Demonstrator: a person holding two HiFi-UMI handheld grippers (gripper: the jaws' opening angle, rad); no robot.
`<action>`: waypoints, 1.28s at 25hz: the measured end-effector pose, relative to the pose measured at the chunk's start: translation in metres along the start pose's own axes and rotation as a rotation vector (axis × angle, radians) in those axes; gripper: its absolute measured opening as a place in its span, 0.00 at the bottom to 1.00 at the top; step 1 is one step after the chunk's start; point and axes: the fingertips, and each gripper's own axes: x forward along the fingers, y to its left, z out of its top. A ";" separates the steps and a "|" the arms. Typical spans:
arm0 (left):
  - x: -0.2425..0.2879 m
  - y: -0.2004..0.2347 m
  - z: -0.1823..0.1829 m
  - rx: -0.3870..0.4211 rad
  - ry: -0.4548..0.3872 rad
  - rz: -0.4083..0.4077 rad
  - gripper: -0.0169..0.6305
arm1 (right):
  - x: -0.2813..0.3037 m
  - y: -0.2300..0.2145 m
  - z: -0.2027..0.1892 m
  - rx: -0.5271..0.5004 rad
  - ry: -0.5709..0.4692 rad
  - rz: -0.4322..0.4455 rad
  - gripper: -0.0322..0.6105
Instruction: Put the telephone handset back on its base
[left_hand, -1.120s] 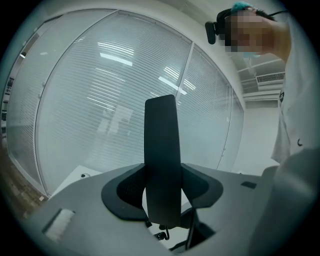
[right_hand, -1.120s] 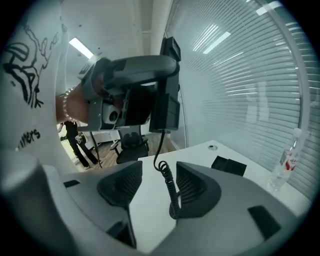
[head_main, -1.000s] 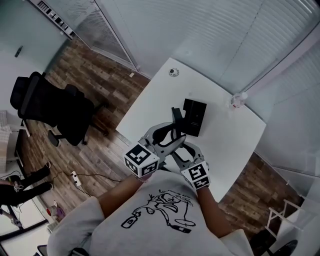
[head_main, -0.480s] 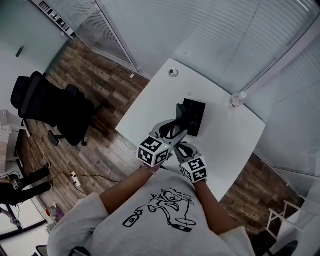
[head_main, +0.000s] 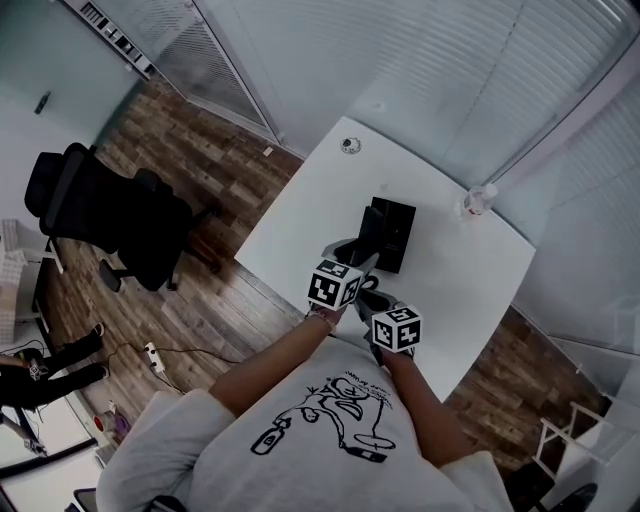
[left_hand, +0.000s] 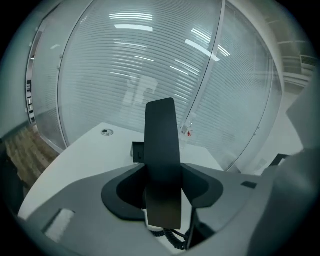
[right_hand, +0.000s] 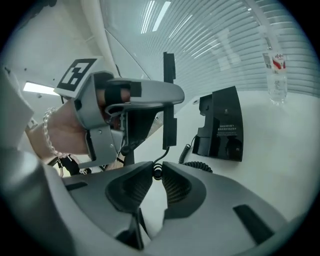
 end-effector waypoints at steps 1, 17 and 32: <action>0.005 0.002 -0.003 0.001 0.012 0.010 0.34 | 0.001 -0.001 -0.001 0.014 0.002 0.005 0.13; 0.053 0.037 -0.045 -0.137 0.136 0.116 0.34 | 0.017 -0.020 -0.016 0.227 0.020 0.065 0.13; 0.079 0.041 -0.051 -0.179 0.160 0.177 0.34 | 0.014 -0.052 -0.018 0.383 -0.024 0.039 0.13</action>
